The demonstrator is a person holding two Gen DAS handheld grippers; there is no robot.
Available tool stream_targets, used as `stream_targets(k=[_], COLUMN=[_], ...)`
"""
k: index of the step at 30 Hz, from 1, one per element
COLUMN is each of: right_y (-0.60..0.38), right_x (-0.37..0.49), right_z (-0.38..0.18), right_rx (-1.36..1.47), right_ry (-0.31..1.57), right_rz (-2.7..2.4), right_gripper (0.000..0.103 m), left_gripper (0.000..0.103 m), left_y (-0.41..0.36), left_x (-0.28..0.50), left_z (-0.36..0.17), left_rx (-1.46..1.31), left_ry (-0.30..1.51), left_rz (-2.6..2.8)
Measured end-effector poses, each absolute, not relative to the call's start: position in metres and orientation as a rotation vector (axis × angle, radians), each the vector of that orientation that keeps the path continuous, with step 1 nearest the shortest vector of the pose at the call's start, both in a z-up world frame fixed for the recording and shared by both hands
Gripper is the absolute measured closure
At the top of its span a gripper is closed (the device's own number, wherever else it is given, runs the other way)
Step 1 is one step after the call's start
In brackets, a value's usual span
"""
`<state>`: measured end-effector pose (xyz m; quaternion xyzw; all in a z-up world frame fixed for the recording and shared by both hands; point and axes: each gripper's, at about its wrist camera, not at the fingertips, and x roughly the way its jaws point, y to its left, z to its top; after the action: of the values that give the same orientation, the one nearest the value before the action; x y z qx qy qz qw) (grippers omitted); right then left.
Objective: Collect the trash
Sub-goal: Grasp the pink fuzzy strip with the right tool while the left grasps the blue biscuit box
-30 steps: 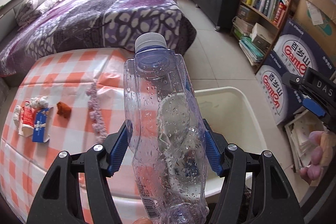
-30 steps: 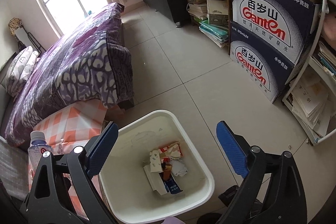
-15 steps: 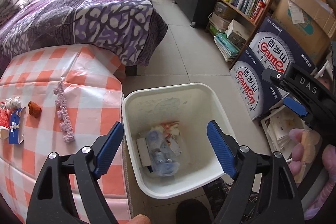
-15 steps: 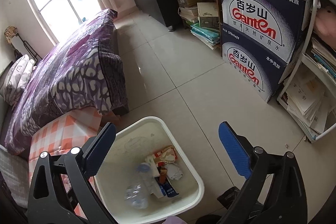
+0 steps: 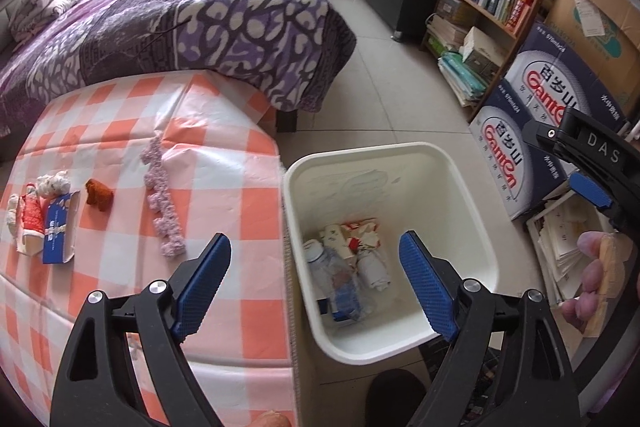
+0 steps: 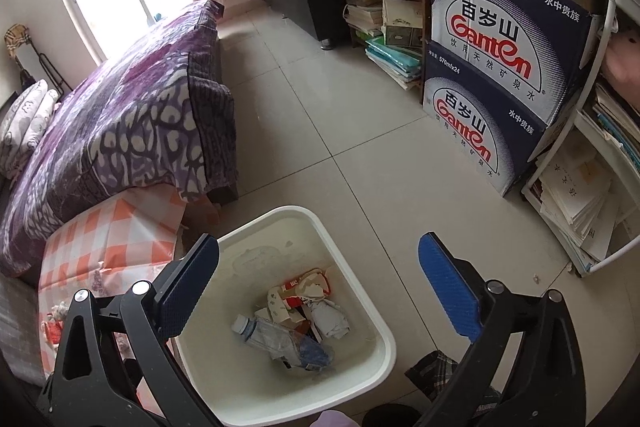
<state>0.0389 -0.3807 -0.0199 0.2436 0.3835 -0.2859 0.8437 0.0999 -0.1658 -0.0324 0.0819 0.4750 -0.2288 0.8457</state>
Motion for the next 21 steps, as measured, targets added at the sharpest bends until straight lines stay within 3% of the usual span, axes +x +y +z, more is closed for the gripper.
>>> stream_targets(k=[10,21], right_y=[-0.35,-0.283], right_x=[0.065,0.111], right_z=[-0.03,-0.044], right_rx=[0.483,0.391], right_ry=[0.877,0.953], right_rz=[-0.558,-0.455], right_gripper=[0.007,0.007], left_gripper=[0.016,0.016], left_y=[-0.122,-0.009], left_x=[0.126,0.183], left_z=[-0.064,-0.091], left_rx=[0.305,0.27], left_ry=[1.052,1.129], left_rz=[-0.245,0.014])
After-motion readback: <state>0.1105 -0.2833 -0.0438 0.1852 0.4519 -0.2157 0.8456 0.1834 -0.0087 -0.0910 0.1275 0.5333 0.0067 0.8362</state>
